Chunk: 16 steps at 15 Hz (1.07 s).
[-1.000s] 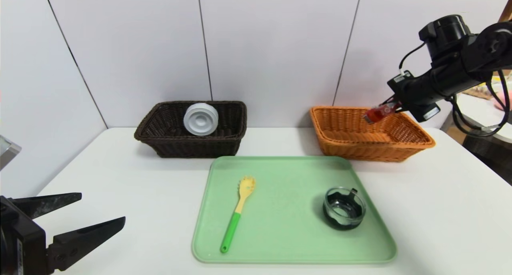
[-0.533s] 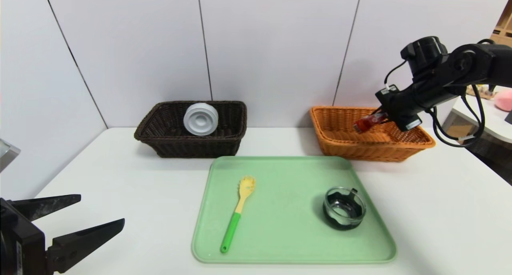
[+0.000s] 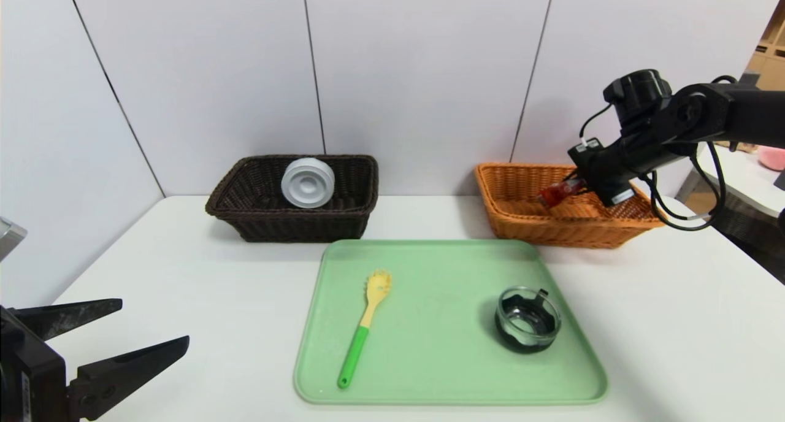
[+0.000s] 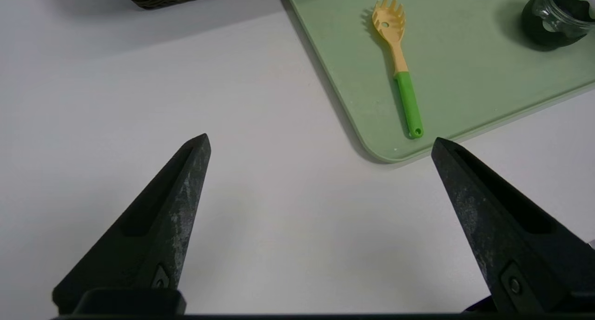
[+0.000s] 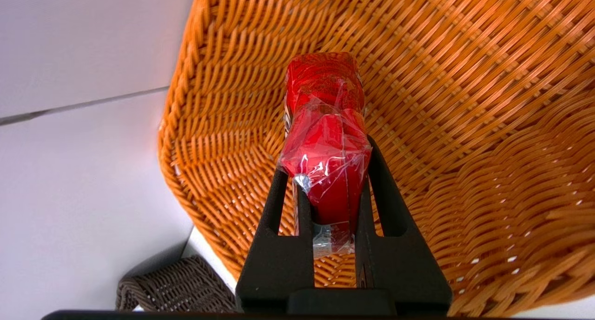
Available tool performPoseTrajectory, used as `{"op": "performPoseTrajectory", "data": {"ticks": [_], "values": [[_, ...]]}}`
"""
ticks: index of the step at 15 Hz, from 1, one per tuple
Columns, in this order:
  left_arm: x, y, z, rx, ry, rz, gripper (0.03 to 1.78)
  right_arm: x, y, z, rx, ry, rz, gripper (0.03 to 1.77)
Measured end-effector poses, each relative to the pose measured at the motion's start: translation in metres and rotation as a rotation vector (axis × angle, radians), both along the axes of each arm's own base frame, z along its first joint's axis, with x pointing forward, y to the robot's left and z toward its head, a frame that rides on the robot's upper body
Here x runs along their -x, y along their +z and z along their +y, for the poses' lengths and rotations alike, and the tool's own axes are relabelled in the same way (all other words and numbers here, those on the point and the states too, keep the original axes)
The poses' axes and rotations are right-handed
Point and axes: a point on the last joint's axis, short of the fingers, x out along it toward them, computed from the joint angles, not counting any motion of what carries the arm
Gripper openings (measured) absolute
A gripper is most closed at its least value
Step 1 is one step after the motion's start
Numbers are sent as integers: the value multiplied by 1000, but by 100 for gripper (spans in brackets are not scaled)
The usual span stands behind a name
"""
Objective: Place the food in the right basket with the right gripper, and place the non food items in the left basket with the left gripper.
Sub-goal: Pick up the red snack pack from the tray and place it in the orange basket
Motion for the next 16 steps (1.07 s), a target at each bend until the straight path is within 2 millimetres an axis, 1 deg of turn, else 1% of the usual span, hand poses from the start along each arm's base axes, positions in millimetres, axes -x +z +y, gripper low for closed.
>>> {"op": "performPoseTrajectory", "data": {"ticks": [3,4,7,9,11,14,16], "values": [[0,0,0,-1,0,0,169,-2,-4,0,-10,-10,10,27],[0,0,0,-1,0,0,169,-3,-5,0,-10,-11,11,32],[0,0,0,-1,0,1,169,-3,-6,1,-6,-5,14,76],[0,0,0,-1,-1,1,169,-4,-7,3,1,-4,16,98],[0,0,0,0,-1,1,169,-4,-8,3,3,-6,19,114],[0,0,0,0,-1,0,169,-3,-7,3,39,-12,19,133],[0,0,0,0,-2,1,169,2,3,9,97,12,-11,141]]}}
